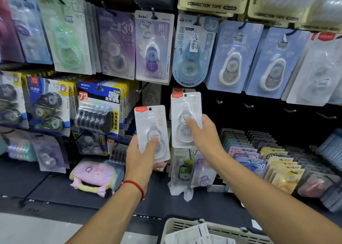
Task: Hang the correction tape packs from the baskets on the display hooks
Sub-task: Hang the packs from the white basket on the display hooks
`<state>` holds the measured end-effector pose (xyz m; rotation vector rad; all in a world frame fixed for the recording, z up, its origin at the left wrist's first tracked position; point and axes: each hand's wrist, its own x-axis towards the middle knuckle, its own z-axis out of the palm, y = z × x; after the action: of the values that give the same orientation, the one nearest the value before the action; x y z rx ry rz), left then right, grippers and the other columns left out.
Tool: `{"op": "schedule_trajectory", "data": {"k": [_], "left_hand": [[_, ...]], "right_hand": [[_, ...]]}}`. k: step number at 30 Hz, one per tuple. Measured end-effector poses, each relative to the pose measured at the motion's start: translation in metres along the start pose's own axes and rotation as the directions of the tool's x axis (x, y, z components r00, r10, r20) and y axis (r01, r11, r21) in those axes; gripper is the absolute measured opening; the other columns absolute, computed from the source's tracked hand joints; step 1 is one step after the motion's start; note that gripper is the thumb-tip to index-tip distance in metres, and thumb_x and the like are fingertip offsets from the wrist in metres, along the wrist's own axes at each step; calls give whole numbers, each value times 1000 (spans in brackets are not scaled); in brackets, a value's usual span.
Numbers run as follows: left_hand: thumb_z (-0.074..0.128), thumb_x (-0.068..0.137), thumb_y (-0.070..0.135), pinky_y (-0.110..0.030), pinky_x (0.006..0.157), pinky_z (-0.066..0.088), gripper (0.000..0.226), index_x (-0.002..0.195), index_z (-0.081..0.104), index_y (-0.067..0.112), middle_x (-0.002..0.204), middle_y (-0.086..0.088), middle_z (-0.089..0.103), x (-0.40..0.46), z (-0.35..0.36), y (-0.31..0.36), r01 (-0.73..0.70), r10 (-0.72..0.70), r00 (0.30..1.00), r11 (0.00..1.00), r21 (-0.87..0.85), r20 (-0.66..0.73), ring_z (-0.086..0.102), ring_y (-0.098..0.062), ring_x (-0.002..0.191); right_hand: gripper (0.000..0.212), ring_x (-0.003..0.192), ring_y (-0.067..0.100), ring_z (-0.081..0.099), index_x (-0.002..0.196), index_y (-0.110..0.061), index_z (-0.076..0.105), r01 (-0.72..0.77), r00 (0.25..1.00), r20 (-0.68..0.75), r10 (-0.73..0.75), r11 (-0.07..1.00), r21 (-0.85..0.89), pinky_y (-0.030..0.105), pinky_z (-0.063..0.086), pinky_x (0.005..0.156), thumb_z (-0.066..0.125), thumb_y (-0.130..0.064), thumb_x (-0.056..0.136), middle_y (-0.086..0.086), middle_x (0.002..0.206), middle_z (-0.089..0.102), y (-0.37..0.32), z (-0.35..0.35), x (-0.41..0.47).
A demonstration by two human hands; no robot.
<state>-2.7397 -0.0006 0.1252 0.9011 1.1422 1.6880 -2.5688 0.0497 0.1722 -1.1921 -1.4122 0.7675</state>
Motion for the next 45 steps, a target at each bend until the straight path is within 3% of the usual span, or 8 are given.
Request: {"op": "schedule_trajectory", "data": {"k": [7,13,22,30,35,39,42,45], "left_hand": [[66,99,11,-39,54,63,22,114,66,28,99,11,75,4,-4,1,-26,26,999,1000,14,-29,78,-15,82],[65,98,11,-34,54,62,22,110,64,31,92,23,73,5,-5,-2,-77,76,997,996,55,8,77,-10,81],[65,94,-4,-29,59,62,34,111,60,26,106,4,70,11,-11,-6,-130,131,991,989,72,0,75,-2,79],[67,99,2,-26,71,62,32,110,60,32,107,7,77,3,3,-17,-134,127,984,990,51,126,76,-13,95],[58,106,8,-27,73,62,24,114,59,30,109,12,76,6,10,-16,-94,93,979,996,-2,183,76,-16,100],[58,107,12,-34,73,65,23,118,61,32,112,10,76,2,15,-14,-102,104,965,995,-23,239,76,-19,100],[62,105,10,-37,72,65,31,126,62,32,116,2,77,-2,21,-11,-80,94,956,995,-62,277,78,-24,100],[65,104,10,-43,75,67,40,137,57,31,120,1,77,-6,29,-7,-56,83,951,994,-98,299,78,-25,102]], "right_hand": [[8,90,-5,68,107,-38,64,59,998,-20,-58,998,22,11,50,66,65,-43,101,-25,100,71,16,5,-11],[12,96,-1,70,111,-38,63,74,995,-75,-69,996,55,14,53,72,64,-45,102,-21,105,73,17,8,-10],[8,90,-6,68,109,-41,58,89,990,-111,-90,996,-19,9,49,67,62,-37,104,-22,99,71,42,16,5],[44,111,28,65,131,-12,60,-186,973,-155,169,977,-102,31,45,86,58,-48,105,3,114,68,48,31,90],[66,126,36,57,152,-7,37,-349,936,-144,320,890,-295,39,46,90,46,-54,107,18,146,54,57,22,81],[40,109,25,70,124,-14,69,-138,984,111,141,990,-39,41,61,86,44,-42,110,4,114,75,39,2,26],[37,95,31,72,116,-10,68,-30,947,321,5,997,72,41,62,83,55,-43,104,16,108,74,20,-16,-8],[22,100,29,77,118,-11,62,16,948,317,-30,999,46,43,62,90,69,-25,102,10,109,79,9,-23,-17]]}}
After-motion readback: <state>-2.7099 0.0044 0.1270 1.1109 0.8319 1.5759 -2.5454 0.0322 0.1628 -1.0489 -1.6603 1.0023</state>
